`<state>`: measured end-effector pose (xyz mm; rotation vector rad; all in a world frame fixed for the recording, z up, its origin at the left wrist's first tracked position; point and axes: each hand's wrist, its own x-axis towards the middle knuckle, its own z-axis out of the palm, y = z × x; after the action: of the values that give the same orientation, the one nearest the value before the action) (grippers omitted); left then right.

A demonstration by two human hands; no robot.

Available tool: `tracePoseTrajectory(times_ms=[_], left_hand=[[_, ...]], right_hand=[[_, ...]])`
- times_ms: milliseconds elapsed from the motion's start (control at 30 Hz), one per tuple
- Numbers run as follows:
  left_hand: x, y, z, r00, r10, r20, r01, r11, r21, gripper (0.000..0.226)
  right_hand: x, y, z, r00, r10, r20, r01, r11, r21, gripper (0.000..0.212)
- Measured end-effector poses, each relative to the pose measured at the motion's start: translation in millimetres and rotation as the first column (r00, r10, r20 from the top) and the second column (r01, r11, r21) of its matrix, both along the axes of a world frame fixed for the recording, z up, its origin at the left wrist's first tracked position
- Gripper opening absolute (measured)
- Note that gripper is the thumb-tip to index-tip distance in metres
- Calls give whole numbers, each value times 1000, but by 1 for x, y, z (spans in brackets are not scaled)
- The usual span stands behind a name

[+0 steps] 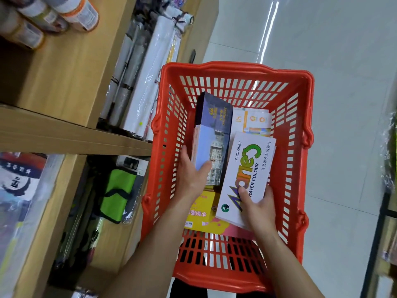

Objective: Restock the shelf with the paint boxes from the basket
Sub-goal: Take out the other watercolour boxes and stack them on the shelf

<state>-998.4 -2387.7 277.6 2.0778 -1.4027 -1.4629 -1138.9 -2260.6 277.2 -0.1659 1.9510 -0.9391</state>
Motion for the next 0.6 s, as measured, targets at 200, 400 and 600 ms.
tracePoseTrajectory(times_ms=[200,400,600], left_hand=[[2,-9,0,994,-108,8,107,993,57,73],[2,-6,47,997,-75,27,77,995,-68,71],[18,8,159,997,-73,6,73,987,-141,73]], right_hand=[[3,-2,5,1000,-19,17,19,1000,-8,44],[3,-9,46,1000,19,-9,-19,997,-70,41],[-10,-20,130,993,117,-19,-119,976,-182,34]])
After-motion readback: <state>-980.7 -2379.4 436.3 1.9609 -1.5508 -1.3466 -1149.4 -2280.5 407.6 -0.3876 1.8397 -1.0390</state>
